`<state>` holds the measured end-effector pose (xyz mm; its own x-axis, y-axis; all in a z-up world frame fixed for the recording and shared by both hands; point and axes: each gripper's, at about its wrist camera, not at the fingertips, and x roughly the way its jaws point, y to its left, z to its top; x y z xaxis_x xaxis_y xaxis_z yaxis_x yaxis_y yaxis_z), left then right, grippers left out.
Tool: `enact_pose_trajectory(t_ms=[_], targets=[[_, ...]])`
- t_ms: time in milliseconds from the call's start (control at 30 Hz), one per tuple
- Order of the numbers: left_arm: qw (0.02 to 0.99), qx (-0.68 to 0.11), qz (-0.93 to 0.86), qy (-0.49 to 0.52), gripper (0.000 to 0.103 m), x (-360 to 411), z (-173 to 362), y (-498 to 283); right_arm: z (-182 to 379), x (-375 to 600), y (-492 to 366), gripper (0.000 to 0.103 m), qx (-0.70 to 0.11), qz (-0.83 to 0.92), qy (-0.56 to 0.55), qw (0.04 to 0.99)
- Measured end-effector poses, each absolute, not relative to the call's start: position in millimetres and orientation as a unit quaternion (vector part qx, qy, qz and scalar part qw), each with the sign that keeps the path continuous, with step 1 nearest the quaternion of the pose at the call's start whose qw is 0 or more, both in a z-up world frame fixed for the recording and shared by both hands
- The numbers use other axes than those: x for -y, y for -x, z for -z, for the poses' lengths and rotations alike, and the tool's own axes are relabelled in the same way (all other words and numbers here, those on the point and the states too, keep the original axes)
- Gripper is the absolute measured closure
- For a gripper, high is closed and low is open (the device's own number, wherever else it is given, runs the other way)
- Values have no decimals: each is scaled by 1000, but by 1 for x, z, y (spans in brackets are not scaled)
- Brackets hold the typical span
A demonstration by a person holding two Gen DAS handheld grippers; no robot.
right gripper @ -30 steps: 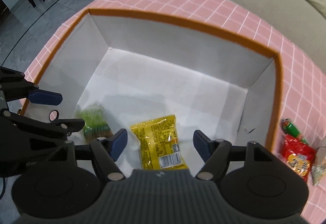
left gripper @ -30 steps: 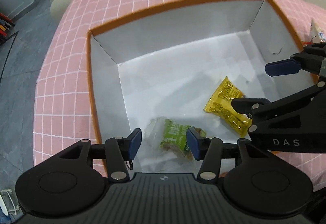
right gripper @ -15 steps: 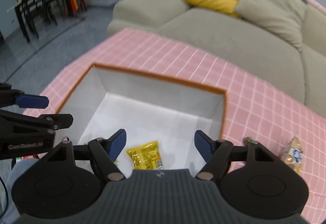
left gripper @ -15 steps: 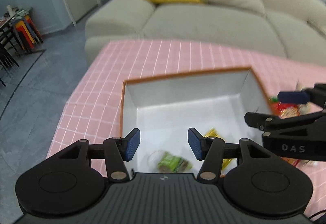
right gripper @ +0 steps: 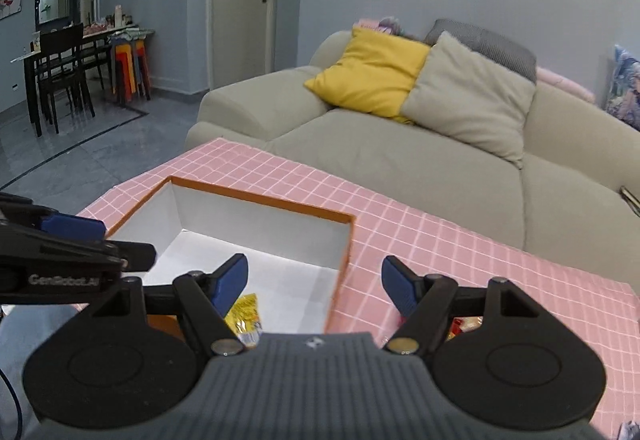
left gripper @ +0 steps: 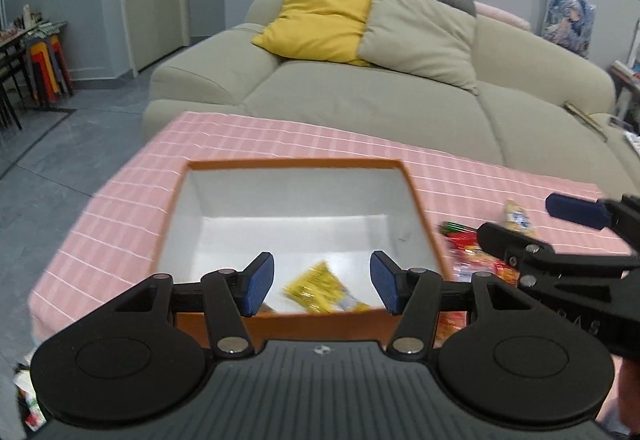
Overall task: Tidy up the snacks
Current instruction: 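Move both tools back to the snack pile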
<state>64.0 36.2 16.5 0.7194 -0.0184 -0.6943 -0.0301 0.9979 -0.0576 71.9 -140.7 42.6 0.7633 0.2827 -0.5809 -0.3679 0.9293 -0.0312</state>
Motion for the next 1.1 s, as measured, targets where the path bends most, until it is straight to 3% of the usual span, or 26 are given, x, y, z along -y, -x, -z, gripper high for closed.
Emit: enact_pose_trajectory(t_ms=[233, 800, 900, 1100], targets=[[920, -389, 45, 36, 38, -1, 7, -53, -17, 180, -37, 32, -289, -130, 62, 947], [887, -445, 119, 22, 37, 60, 68, -55, 72, 243, -25, 32, -390, -72, 53, 916], [888, -444, 117, 42, 28, 64, 75, -63, 78, 243, -37, 32, -397, -69, 62, 913], [893, -435, 111, 39, 19, 76, 90, -76, 94, 240, -57, 32, -416, -81, 88, 902]])
